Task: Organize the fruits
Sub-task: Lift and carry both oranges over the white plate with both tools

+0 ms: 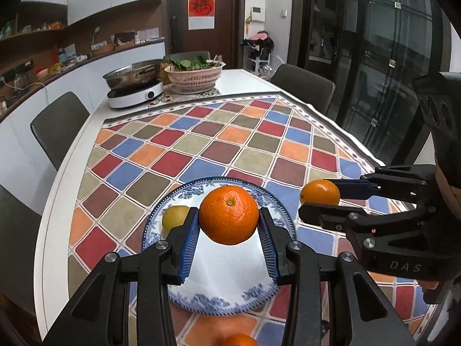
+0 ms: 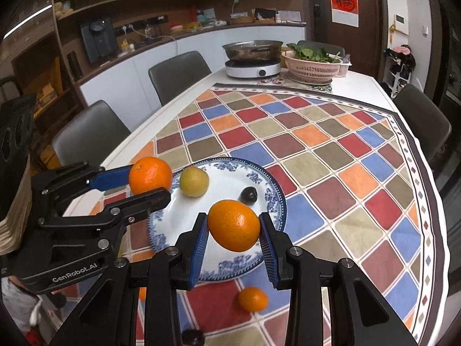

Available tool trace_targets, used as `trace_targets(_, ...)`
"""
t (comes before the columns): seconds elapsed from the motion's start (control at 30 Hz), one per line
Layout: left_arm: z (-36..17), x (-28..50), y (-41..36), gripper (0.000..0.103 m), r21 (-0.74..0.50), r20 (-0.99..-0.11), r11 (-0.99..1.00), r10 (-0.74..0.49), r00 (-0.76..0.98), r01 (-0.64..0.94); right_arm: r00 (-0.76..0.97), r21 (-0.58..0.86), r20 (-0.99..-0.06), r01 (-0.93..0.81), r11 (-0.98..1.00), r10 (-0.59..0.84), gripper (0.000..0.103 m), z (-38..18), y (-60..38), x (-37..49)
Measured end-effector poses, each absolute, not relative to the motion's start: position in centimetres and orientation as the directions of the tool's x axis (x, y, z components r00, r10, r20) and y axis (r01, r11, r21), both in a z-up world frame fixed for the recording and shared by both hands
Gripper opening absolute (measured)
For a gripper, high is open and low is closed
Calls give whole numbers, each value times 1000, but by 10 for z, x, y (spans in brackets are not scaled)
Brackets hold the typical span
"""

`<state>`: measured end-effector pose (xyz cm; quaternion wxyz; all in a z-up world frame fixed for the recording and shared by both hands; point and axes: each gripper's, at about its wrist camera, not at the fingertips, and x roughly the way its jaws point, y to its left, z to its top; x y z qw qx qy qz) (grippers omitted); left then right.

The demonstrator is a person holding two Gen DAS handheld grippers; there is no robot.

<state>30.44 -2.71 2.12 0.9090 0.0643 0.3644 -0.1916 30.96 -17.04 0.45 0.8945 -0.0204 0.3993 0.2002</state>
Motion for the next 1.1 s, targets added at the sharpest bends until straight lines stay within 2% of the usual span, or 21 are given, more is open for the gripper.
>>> trace_targets(0.5, -15, 380, -30, 40, -38, -791, 894, -300, 534, 446, 512, 164, -789, -356, 920, 339, 36, -36, -158, 364)
trace_targets(0.67, -36, 400, -33, 40, -25, -834, 897, -262, 486, 441, 472, 184, -816, -336, 924, 334, 36, -54, -159, 379)
trace_targets(1.1, -54, 422, -39, 40, 6, -865, 895, -219, 452, 445, 428, 173, -847, -341, 924, 316, 36, -79, -155, 400)
